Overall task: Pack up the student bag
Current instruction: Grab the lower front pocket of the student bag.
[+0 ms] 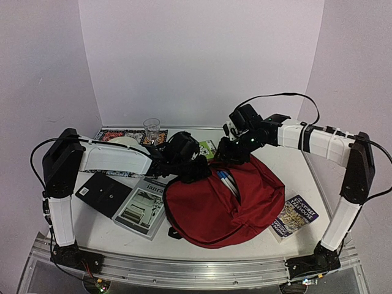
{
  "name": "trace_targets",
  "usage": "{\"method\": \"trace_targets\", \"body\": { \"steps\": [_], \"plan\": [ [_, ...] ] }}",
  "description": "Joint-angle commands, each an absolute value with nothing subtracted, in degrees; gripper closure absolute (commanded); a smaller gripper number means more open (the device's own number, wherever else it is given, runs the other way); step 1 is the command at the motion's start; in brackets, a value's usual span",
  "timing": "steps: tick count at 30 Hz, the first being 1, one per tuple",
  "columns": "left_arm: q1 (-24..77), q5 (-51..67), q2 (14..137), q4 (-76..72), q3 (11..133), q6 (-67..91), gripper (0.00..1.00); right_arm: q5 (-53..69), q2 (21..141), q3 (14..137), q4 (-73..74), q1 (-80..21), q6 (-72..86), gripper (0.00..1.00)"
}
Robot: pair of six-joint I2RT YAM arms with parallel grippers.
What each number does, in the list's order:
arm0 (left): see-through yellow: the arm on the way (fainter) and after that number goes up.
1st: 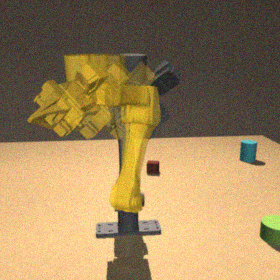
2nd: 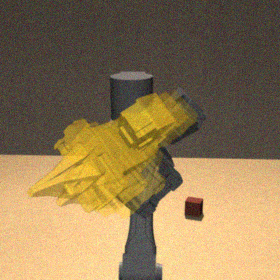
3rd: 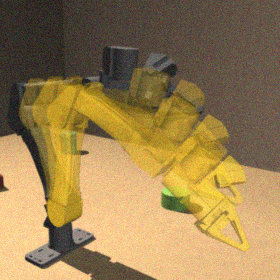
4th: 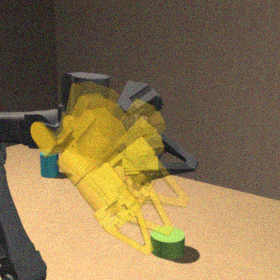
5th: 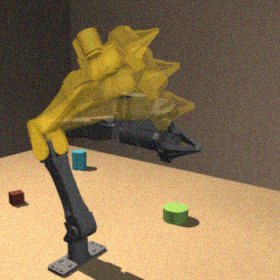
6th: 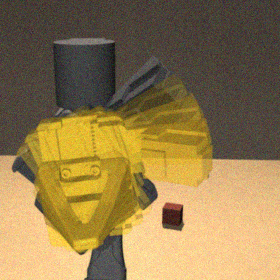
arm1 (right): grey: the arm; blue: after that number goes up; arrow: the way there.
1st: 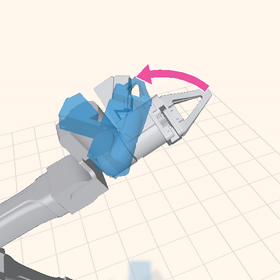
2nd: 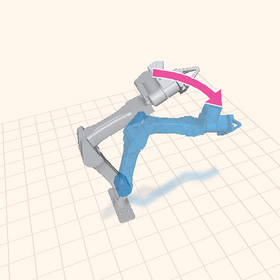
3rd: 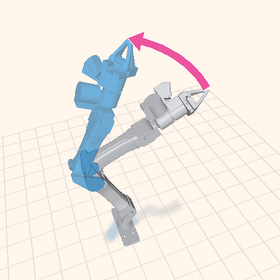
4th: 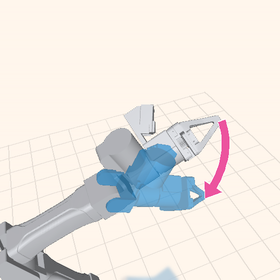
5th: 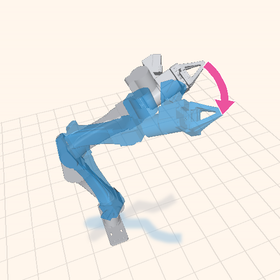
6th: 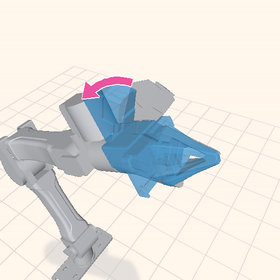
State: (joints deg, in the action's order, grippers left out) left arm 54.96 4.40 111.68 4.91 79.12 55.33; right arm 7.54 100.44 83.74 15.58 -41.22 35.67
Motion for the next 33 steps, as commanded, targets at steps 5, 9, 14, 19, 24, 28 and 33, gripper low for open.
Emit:
{"method": "trace_targets", "body": {
  "steps": [5, 9, 14, 19, 24, 28, 33],
  "plan": [
    [54.84, 4.19, 107.79, 0.23, 79.01, 54.39, 1.0, 13.93, 101.15, 78.88, 8.51, -40.88, 42.85, 0.55],
    [54.84, 4.0, 107.34, -2.09, 78.8, 53.97, 1.0, 14.98, 102.58, 78.26, 6.62, -40.88, 44.76, 0.49],
    [54.87, 4.12, 106.85, -3.2, 78.56, 53.76, 1.0, 13.47, 102.75, 76.75, 4.35, -40.09, 47.22, 0.46],
    [54.84, 4.74, 106.62, -4.07, 78.22, 53.48, 1.0, 16.46, 103.81, 77.61, 1.06, -39.21, 48.44, 0.46],
    [54.85, 5.24, 106.8, -4.79, 78.52, 52.83, 1.0, 20.27, 105.48, 79.1, 0.45, -39.2, 47.91, 0.54],
    [54.86, 5.36, 106.9, -5.0, 78.44, 52.62, 1.0, 19.81, 105.01, 78.3, 0.47, -39.08, 48.42, 0.56],
    [54.86, 5.63, 106.47, -5.2, 78.07, 52.3, 1.0, 15.08, 103.89, 76.8, 0.44, -38.32, 50.46, 0.54]
  ]
}}
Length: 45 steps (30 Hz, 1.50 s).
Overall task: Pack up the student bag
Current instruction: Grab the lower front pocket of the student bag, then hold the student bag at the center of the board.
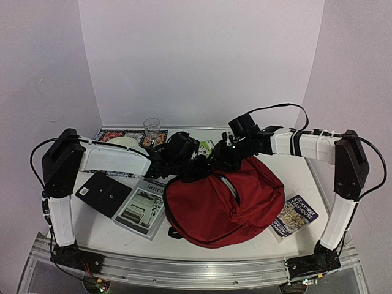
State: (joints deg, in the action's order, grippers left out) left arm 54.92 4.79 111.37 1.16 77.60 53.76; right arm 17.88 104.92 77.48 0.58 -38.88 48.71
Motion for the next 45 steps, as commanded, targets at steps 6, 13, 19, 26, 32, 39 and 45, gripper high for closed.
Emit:
{"method": "trace_targets", "body": {
  "steps": [6, 13, 19, 26, 32, 39, 45],
  "plan": [
    [54.84, 5.22, 105.79, -5.54, 77.69, 52.18, 1.0, 11.63, 103.19, 73.6, 0.62, -36.21, 51.39, 0.47],
    [54.84, 5.09, 105.66, -5.76, 77.92, 51.78, 1.0, 11.44, 103.04, 72.65, 0.62, -36.12, 51.01, 0.45],
    [54.84, 5.63, 106.22, -5.96, 78.24, 51.79, 1.0, 18.78, 105.01, 75.95, -2.28, -36.12, 47.96, 0.49],
    [54.84, 5.26, 106.5, -6.11, 78.56, 51.73, 1.0, 25.7, 105.28, 76.59, -4.94, -36.21, 47.99, 0.58],
    [54.84, 5.19, 107.05, -6.19, 79.01, 51.77, 1.0, 28.34, 104.24, 75.25, -6.36, -36.21, 47.77, 0.66],
    [54.84, 5.28, 107.49, -6.23, 79.22, 51.94, 1.0, 30.62, 103.1, 74.86, -7.25, -36.21, 47.5, 0.68],
    [54.84, 4.94, 107.4, -6.2, 79.28, 52.01, 1.0, 32.77, 102.58, 73.59, -7.29, -36.21, 44.8, 0.59]
  ]
}}
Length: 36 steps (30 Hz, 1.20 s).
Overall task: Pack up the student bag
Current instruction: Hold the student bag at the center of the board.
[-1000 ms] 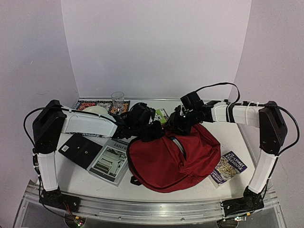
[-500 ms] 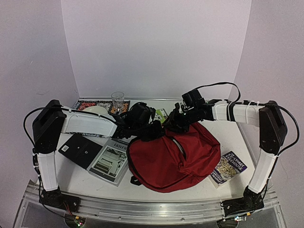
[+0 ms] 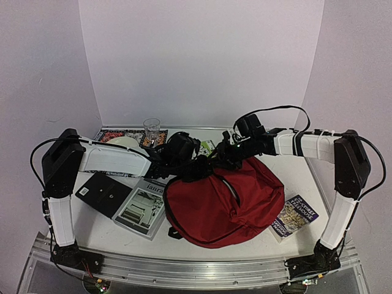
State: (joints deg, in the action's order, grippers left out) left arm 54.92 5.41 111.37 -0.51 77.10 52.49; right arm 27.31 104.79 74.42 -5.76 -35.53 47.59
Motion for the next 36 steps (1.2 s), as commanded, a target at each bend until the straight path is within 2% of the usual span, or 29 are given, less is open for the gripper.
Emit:
{"method": "trace_targets", "body": {
  "steps": [1, 15, 21, 28, 34, 36],
  "plan": [
    [54.84, 4.85, 107.33, -6.2, 79.21, 52.04, 1.0, 33.02, 102.33, 73.22, -7.29, -36.21, 44.24, 0.59],
    [54.14, 4.13, 106.89, -6.18, 78.47, 52.24, 1.0, 38.19, 99.72, 71.22, -7.21, -36.23, 38.32, 0.59],
    [53.76, 4.22, 106.74, -6.17, 78.32, 52.69, 1.0, 39.43, 99.19, 69.88, -7.21, -36.21, 37.48, 0.62],
    [53.76, 5.01, 106.52, -6.17, 78.22, 52.74, 1.0, 38.0, 99.4, 70.03, -7.21, -36.21, 37.28, 0.76],
    [53.7, 4.38, 105.62, -6.18, 76.9, 52.73, 1.0, 36.12, 98.06, 69.6, -6.97, -36.21, 36.88, 0.99],
    [53.68, 4.25, 105.43, -6.21, 76.39, 52.9, 1.0, 35.74, 97.26, 69.17, -6.55, -36.21, 36.5, 1.0]
  ]
}}
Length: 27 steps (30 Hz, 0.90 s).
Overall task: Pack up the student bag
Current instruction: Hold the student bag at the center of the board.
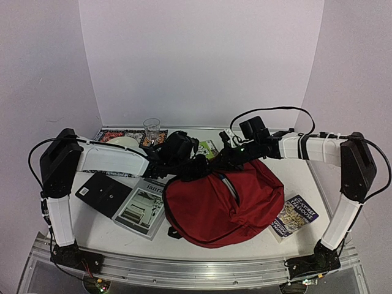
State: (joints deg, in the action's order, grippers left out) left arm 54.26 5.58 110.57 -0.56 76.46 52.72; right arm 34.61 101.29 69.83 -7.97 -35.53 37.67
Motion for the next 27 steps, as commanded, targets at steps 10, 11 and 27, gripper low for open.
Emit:
{"method": "trace_targets", "body": {
  "steps": [10, 11, 27],
  "plan": [
    [52.8, 4.11, 106.29, -4.7, 74.62, 55.61, 1.0, 34.1, 92.59, 67.02, -2.8, -36.21, 34.66, 1.0],
    [52.66, 4.13, 106.41, -4.33, 74.62, 55.93, 0.98, 34.3, 92.33, 66.97, -2.49, -36.21, 34.5, 1.0],
    [50.12, 3.14, 99.47, -1.04, 73.18, 50.64, 0.49, 35.28, 92.96, 67.92, -0.18, -36.22, 32.71, 1.0]
  ]
}}
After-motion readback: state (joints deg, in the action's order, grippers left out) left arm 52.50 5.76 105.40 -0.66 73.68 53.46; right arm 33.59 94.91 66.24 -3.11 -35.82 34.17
